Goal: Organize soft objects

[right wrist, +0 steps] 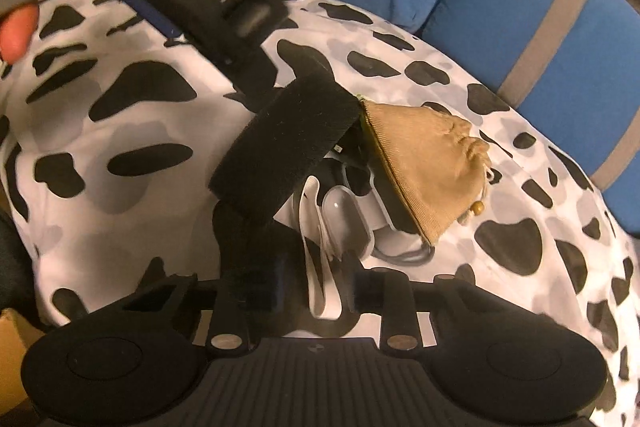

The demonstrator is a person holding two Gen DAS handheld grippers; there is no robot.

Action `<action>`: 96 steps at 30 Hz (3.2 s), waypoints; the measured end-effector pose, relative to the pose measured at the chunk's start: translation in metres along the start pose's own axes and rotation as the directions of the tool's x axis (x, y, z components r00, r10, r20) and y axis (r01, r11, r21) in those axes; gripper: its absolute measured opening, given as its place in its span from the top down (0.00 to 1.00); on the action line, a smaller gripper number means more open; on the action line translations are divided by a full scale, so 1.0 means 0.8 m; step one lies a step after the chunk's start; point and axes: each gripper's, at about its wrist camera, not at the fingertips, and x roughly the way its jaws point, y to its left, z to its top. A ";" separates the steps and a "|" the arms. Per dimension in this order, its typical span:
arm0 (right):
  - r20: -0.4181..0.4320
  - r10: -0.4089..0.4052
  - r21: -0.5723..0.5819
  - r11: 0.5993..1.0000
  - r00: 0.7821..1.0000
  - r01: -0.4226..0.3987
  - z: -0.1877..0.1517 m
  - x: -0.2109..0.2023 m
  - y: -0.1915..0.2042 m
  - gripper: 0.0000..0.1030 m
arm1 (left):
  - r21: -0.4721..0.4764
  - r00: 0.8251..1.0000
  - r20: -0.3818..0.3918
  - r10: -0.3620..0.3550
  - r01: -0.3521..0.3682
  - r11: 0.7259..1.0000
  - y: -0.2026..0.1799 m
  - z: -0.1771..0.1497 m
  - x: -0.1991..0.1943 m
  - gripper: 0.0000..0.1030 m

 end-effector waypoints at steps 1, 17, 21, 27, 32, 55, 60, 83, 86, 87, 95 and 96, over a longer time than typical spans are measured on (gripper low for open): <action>0.000 -0.006 -0.009 1.000 1.000 0.006 0.001 0.003 0.001 0.72 | 0.002 1.000 -0.001 0.001 -0.001 1.000 0.000 0.000 0.001 0.25; -0.035 0.015 0.081 0.997 0.999 -0.012 -0.005 -0.025 -0.012 0.96 | 0.022 1.000 -0.012 -0.022 0.023 0.999 -0.011 -0.002 0.008 0.25; -0.022 0.011 0.109 0.994 1.000 -0.008 -0.012 -0.052 -0.019 0.96 | 0.037 1.000 -0.030 -0.003 0.004 0.999 -0.020 -0.004 0.015 0.24; -0.011 -0.024 0.212 0.977 1.000 0.026 -0.026 -0.087 -0.049 0.96 | 0.046 1.000 -0.030 -0.011 0.012 0.999 -0.038 -0.002 0.024 0.24; -0.013 -0.053 0.288 0.956 0.999 0.054 -0.040 -0.112 -0.073 0.96 | 0.100 0.999 -0.038 -0.003 0.007 0.995 -0.062 -0.003 0.036 0.23; 0.011 -0.071 0.398 0.915 0.997 0.061 -0.065 -0.138 -0.104 0.96 | 0.224 0.996 -0.045 0.078 -0.066 0.972 -0.077 -0.010 0.060 0.58; 0.019 -0.070 0.406 0.912 0.997 0.056 -0.064 -0.137 -0.104 0.96 | 0.195 0.999 -0.014 0.042 -0.039 0.980 -0.068 -0.009 0.044 0.59; 0.035 -0.056 0.446 0.895 0.998 0.034 -0.076 -0.165 -0.073 0.96 | 0.182 0.997 0.042 -0.071 0.062 0.981 -0.052 -0.057 -0.032 0.59; 0.036 -0.052 0.450 0.892 0.998 0.030 -0.080 -0.171 -0.067 0.96 | 0.178 0.995 0.043 -0.084 0.076 0.981 -0.053 -0.067 -0.043 0.59; 0.036 -0.051 0.451 0.892 0.998 0.029 -0.082 -0.174 -0.065 0.96 | 0.179 0.995 0.042 -0.089 0.080 0.981 -0.053 -0.070 -0.046 0.59; 0.026 -0.028 0.458 0.889 0.999 0.013 -0.097 -0.191 -0.044 0.96 | 0.204 0.993 0.019 -0.119 0.113 0.973 -0.062 -0.101 -0.070 0.59; 0.023 -0.026 0.459 0.888 0.999 0.012 -0.099 -0.192 -0.042 0.96 | 0.206 0.993 0.016 -0.119 0.113 0.972 -0.062 -0.104 -0.072 0.59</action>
